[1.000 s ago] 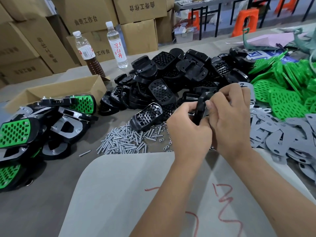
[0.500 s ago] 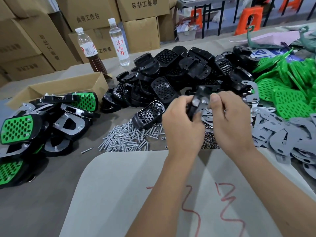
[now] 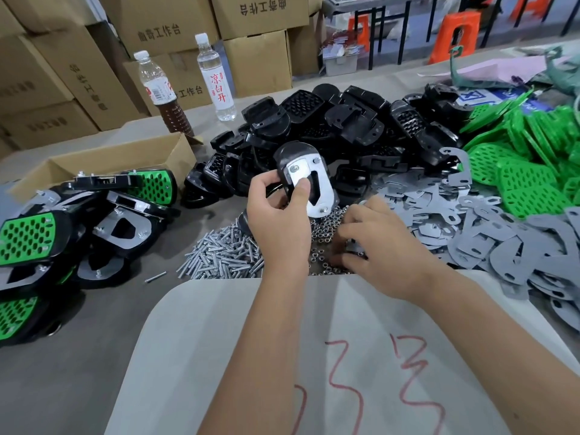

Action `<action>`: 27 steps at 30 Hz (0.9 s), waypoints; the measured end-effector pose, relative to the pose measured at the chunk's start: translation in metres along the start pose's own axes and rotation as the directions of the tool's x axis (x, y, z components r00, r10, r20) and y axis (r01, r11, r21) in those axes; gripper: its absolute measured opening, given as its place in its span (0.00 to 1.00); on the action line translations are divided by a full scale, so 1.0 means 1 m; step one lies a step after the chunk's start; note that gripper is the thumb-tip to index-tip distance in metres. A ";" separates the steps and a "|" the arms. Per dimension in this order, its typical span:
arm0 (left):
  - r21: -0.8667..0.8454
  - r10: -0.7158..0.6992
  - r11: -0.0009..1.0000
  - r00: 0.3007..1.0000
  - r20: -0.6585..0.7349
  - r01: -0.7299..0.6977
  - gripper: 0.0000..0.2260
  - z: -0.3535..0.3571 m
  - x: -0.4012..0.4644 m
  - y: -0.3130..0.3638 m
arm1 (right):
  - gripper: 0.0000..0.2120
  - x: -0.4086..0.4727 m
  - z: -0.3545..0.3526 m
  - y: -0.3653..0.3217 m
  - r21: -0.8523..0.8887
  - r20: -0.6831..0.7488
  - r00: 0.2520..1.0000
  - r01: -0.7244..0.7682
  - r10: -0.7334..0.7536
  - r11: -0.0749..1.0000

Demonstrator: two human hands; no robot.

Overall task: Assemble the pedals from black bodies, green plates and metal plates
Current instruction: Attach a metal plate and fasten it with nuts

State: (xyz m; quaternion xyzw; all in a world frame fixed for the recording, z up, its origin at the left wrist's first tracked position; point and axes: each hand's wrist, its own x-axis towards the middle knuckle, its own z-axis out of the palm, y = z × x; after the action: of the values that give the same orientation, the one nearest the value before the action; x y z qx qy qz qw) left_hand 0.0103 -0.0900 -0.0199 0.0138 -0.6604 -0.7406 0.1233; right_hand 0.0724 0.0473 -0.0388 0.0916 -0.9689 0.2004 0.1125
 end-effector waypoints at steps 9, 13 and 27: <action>-0.363 -0.341 0.813 0.878 0.337 0.456 0.26 0.005 -0.003 0.006 | 0.05 -0.001 -0.004 0.002 0.325 -0.362 0.917 -0.045 0.168 0.945; -0.347 -0.364 0.786 0.837 0.409 0.511 0.31 0.009 -0.007 0.004 | 0.03 -0.002 -0.009 0.009 0.537 -0.512 0.795 -0.001 0.326 0.844; -0.185 -0.402 0.836 0.806 0.434 0.516 0.26 0.011 -0.016 0.000 | 0.06 -0.004 -0.010 0.011 0.533 -0.474 0.854 0.084 0.214 0.842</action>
State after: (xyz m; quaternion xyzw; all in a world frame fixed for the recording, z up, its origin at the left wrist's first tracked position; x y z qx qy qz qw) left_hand 0.0236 -0.0757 -0.0209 0.0136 -0.5300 -0.8263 -0.1904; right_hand 0.0754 0.0621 -0.0349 0.0279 -0.8102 0.4834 0.3305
